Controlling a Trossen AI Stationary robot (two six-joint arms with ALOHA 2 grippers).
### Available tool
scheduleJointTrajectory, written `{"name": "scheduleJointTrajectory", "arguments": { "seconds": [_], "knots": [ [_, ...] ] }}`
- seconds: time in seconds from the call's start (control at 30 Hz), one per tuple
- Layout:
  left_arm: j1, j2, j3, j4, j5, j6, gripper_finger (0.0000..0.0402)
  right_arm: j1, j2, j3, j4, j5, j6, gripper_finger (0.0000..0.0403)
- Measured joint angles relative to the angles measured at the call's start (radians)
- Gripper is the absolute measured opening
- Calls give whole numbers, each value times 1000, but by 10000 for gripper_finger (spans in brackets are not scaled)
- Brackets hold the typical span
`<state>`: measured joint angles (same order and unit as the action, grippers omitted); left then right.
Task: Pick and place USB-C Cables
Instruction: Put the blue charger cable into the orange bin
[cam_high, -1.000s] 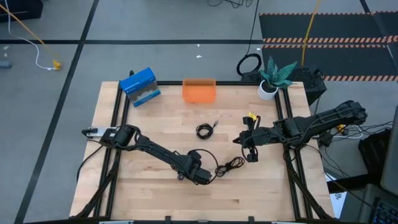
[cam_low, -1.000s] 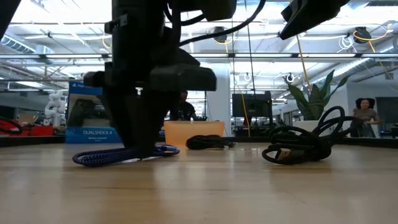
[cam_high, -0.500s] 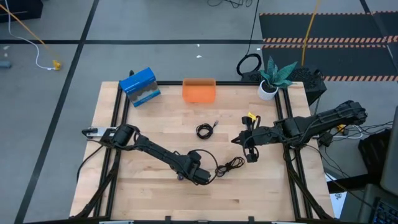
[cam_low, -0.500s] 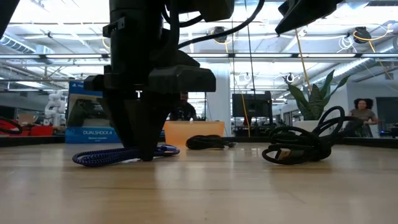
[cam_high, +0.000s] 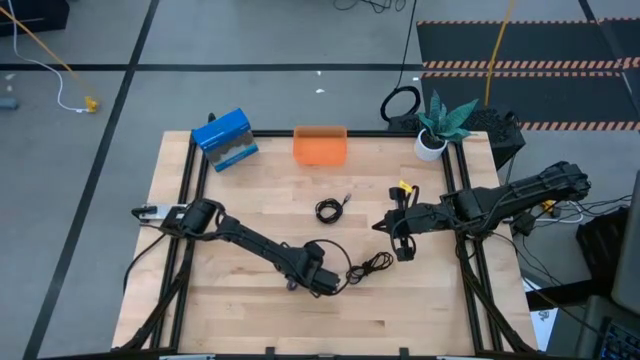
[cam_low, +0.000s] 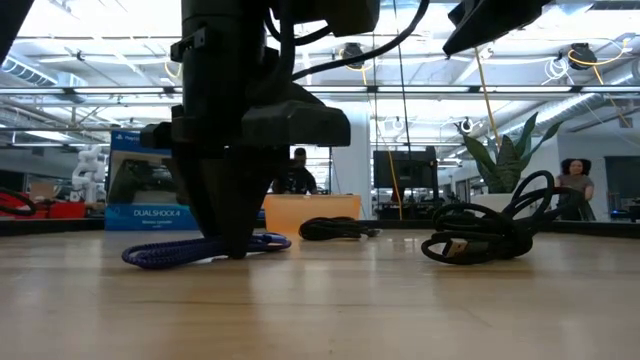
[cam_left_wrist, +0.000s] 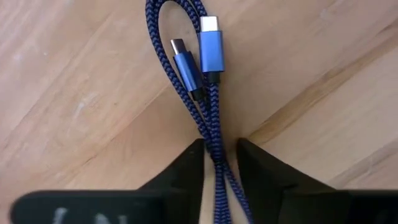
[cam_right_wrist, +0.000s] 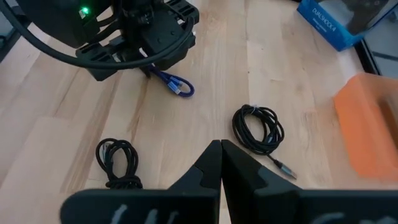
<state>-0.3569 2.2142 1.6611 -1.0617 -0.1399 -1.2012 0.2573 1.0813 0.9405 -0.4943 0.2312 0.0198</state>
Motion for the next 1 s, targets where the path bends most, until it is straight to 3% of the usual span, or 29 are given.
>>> {"name": "scheduleJointTrajectory", "arguments": {
  "seconds": [0.27, 0.53, 0.77, 1.0],
  "knots": [
    [10, 1, -1, 18, 7, 43, 15, 15, 0, 0, -14, -104, 69, 0],
    [16, 1, -1, 18, 28, 54, 40, 85, 0, 0, -15, -103, 73, 0],
    [25, -9, -2, 20, 60, 113, 14, 123, 0, 0, -18, -102, 73, 0],
    [30, -102, 4, -8, 99, 198, 32, 132, 0, 0, -31, -102, 73, 0]
  ]
}}
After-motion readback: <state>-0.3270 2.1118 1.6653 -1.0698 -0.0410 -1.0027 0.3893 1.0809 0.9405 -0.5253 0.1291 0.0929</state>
